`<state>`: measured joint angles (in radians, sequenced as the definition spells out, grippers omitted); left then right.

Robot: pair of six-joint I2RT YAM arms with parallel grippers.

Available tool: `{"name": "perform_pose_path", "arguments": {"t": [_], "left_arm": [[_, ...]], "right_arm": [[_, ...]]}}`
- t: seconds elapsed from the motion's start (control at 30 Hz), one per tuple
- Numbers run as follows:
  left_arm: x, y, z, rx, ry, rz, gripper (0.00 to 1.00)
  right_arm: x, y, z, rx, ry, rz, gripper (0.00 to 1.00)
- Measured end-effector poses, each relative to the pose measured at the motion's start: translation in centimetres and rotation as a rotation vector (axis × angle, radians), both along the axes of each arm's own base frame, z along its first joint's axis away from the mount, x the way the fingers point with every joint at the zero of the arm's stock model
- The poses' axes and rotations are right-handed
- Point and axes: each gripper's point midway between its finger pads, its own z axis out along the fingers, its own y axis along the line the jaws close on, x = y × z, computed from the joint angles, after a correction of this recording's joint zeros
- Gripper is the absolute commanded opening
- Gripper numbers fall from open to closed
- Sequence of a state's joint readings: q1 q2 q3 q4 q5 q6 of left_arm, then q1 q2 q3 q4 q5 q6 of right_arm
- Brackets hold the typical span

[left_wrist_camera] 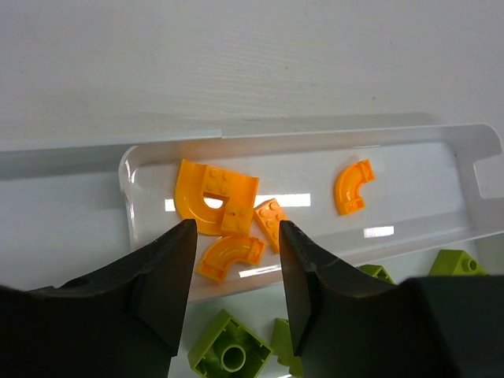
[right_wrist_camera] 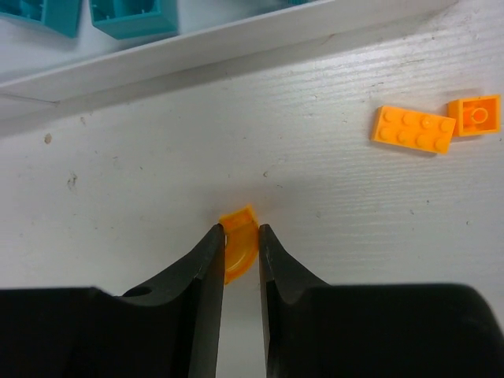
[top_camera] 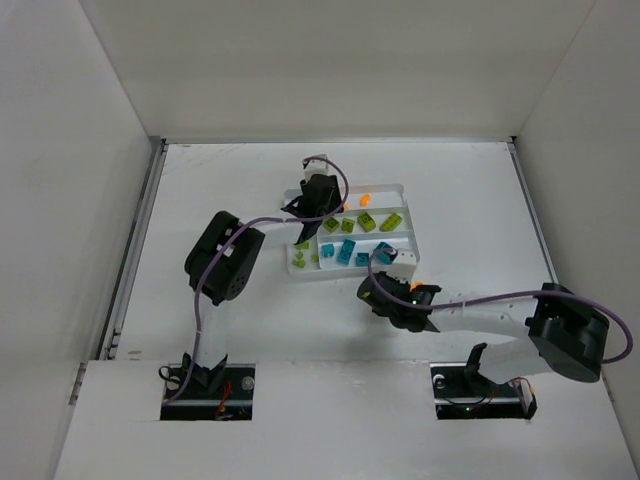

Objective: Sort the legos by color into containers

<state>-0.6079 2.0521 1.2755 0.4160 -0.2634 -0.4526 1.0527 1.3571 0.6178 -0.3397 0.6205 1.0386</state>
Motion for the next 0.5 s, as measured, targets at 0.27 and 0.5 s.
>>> {"name": "perform_pose_path", "arguments": {"t": [0.27,0.5], "left_arm": [[-3.7,0.8,5.7,-0.06,-0.091,-0.007,0.42],[-8.5,1.0,8.6,-0.132,-0.151,-0.029,0.39]], "right_arm": [[1.5,-0.2,3.3,0.083,-0.064,-0.007,0.17],[6.3,-1.5,7.6,0.165,-0.157,-0.047,0.17]]}}
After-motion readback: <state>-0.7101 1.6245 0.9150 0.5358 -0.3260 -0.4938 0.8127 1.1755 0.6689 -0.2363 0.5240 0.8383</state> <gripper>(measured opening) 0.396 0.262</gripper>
